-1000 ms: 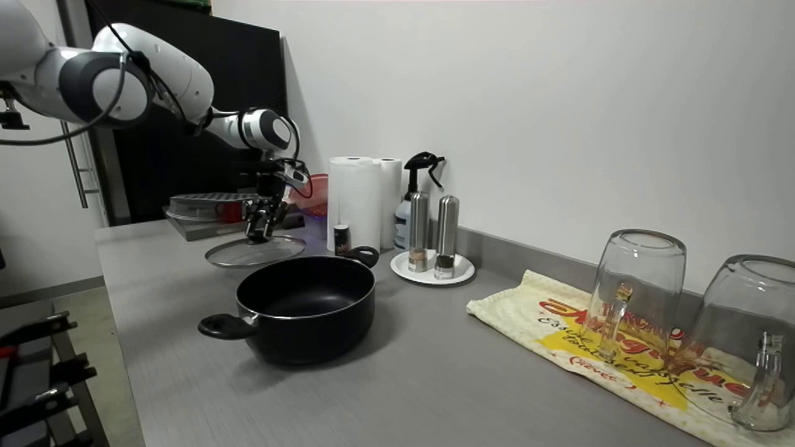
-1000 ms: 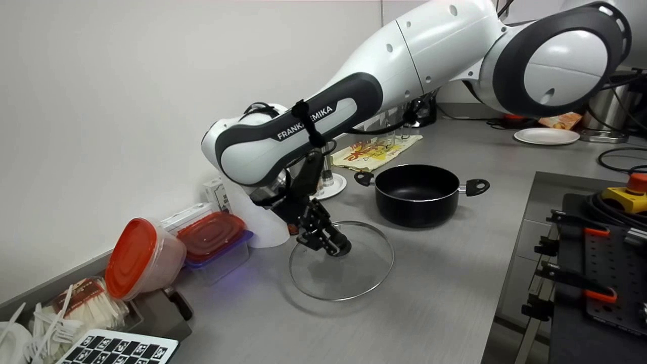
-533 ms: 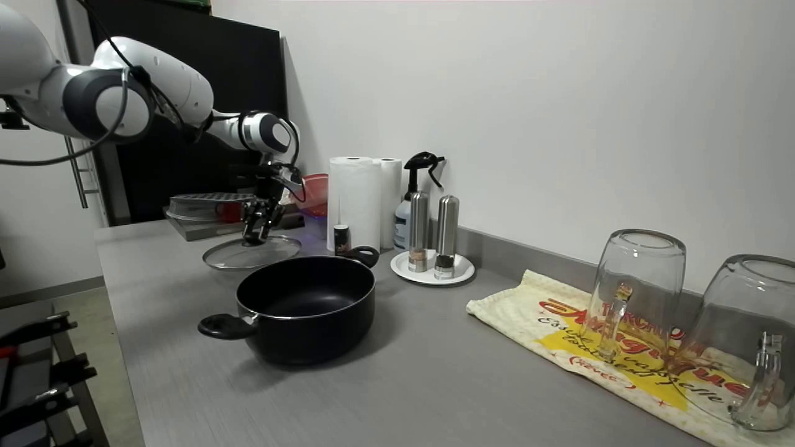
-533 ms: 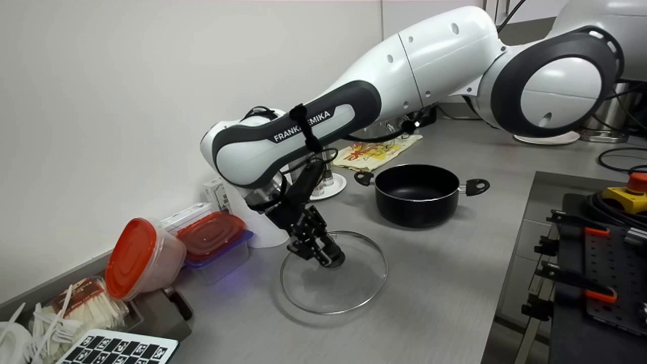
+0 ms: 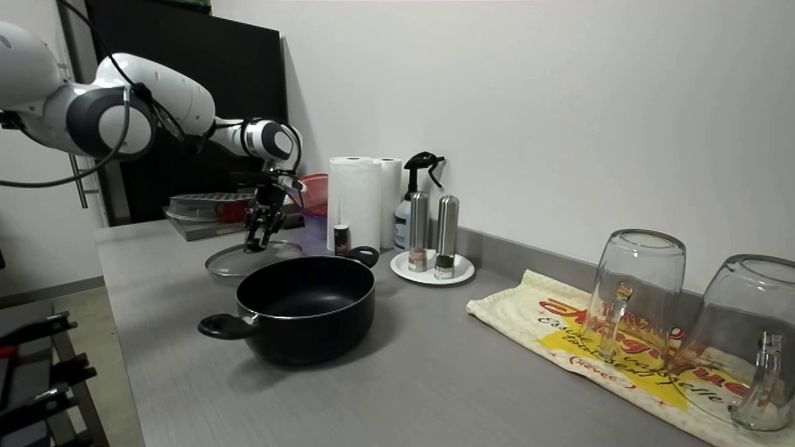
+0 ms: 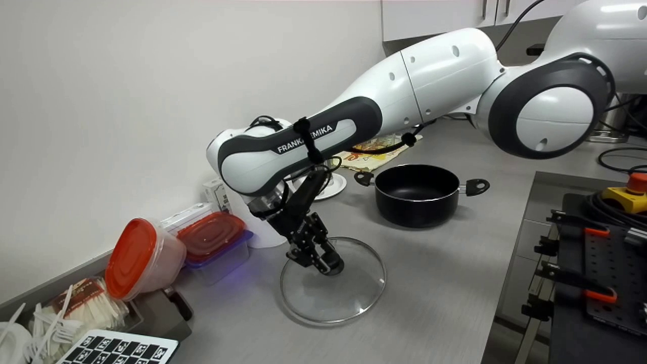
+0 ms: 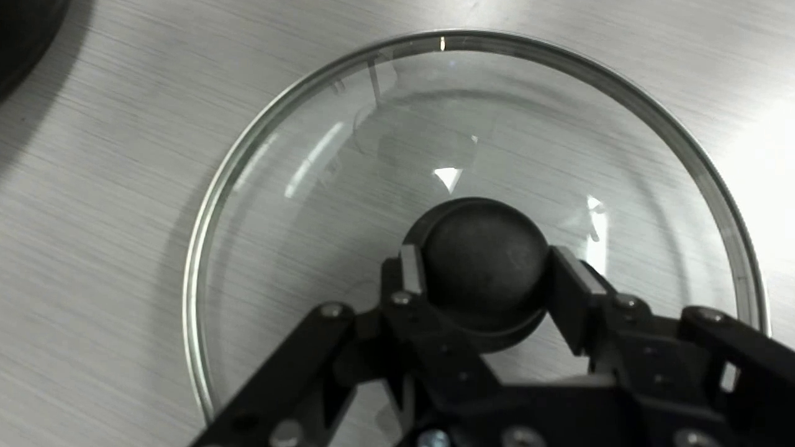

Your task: Uncover the pot and put the lid on the counter

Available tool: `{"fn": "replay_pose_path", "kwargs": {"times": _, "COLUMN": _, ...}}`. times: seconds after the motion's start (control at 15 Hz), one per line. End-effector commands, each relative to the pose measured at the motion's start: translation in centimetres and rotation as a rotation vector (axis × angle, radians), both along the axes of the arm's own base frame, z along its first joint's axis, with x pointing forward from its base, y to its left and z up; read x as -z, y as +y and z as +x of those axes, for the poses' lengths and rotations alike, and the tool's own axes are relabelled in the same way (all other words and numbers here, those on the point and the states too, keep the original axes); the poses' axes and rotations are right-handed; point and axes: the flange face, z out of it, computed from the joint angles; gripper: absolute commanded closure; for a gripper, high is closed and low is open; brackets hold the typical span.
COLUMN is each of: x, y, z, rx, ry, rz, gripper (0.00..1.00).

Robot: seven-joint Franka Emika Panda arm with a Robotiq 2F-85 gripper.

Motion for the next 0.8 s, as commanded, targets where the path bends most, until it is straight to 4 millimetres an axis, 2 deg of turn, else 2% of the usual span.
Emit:
{"fn": "replay_pose_path", "kwargs": {"times": 0.0, "x": 0.2, "y": -0.1, "z": -0.1, "rx": 0.029, "ry": -0.008, "rz": -0.027, "gripper": 0.75}}
{"fn": "replay_pose_path", "kwargs": {"times": 0.27, "x": 0.4, "y": -0.5, "z": -0.1, "rx": 0.041, "ry": 0.001, "rz": -0.036, "gripper": 0.75}}
{"fn": "replay_pose_path", "kwargs": {"times": 0.4, "x": 1.2, "y": -0.6, "z": -0.1, "rx": 0.019, "ry": 0.007, "rz": -0.026, "gripper": 0.5}}
{"fn": "replay_pose_path", "kwargs": {"times": 0.73, "x": 1.2, "y": -0.7, "z": -0.2, "rx": 0.019, "ry": 0.01, "rz": -0.029, "gripper": 0.5}}
